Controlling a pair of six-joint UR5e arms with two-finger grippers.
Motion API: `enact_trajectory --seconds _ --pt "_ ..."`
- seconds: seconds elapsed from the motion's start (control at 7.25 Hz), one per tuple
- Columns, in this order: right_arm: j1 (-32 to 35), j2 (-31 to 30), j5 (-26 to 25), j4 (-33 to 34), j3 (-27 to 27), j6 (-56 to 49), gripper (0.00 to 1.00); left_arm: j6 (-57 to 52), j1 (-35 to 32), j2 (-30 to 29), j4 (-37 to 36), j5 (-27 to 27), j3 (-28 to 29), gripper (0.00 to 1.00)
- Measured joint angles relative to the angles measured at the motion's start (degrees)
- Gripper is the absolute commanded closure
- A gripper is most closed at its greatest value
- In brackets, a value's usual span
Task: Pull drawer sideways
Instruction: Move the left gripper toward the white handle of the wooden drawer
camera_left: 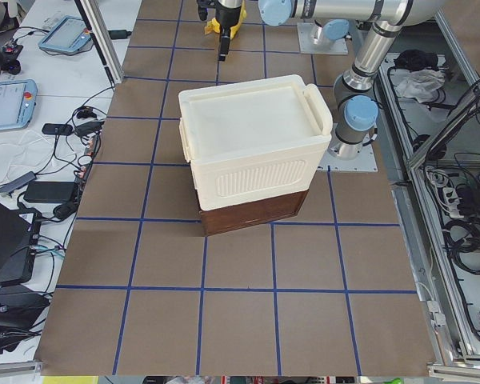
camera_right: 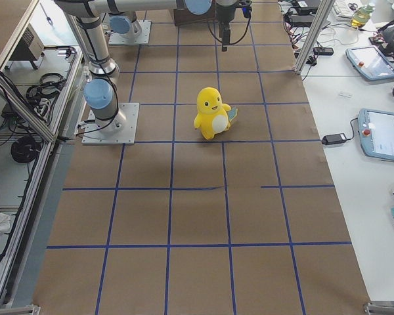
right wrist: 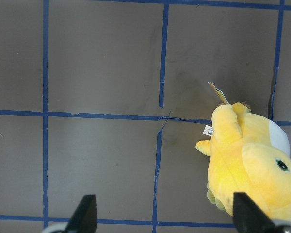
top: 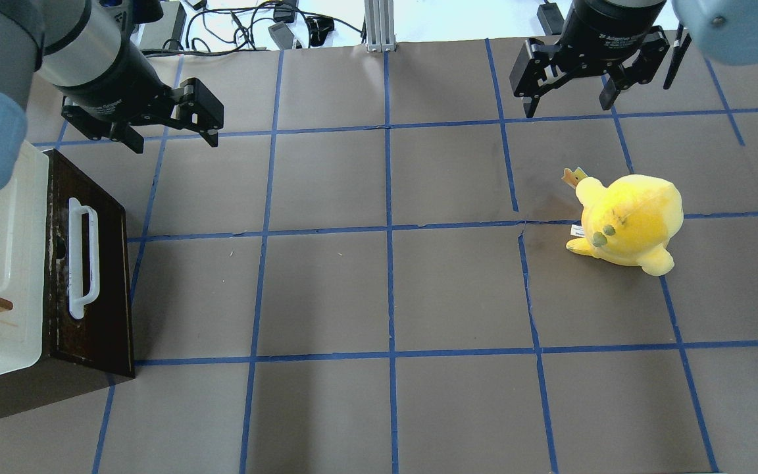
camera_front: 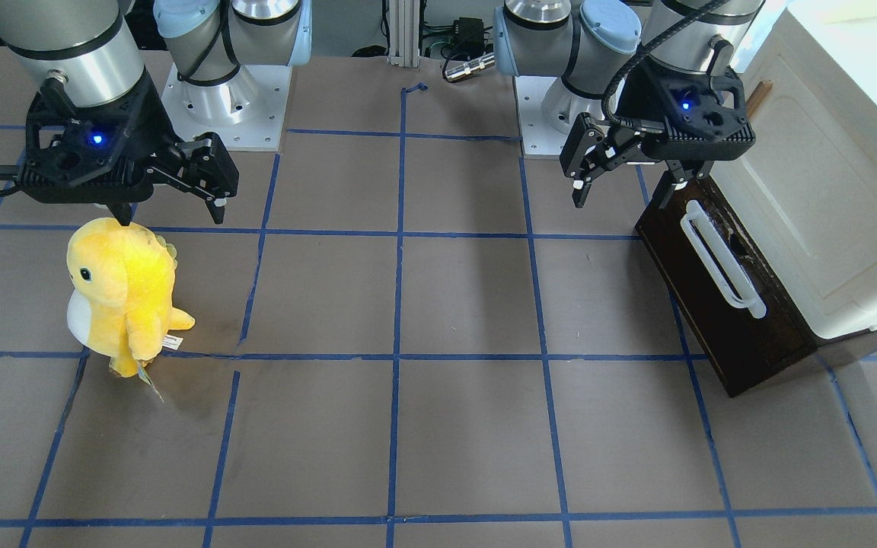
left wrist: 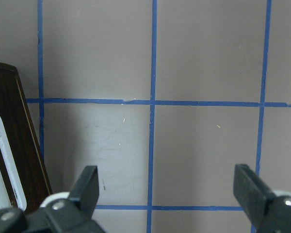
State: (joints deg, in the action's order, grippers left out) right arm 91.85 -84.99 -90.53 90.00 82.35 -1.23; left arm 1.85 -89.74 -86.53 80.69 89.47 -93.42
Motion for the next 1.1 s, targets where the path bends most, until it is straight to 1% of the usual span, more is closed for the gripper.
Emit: enact_trajectory --seconds 0.69,0.97,1.1 --pt "0.0 0.0 0.0 0.0 0.0 0.0 0.0 0.47 0.01 -1.18 -0.04 0.21 0.35 0.0" --pt "0.0 0.0 0.0 0.0 0.0 0.0 0.0 1.9 -0.03 -2.86 -0.5 0.9 0.73 0.0" --pt "0.0 0.0 0.0 0.0 0.0 0.0 0.0 1.45 -0.19 -3.26 -0.68 2.06 0.86 0.0"
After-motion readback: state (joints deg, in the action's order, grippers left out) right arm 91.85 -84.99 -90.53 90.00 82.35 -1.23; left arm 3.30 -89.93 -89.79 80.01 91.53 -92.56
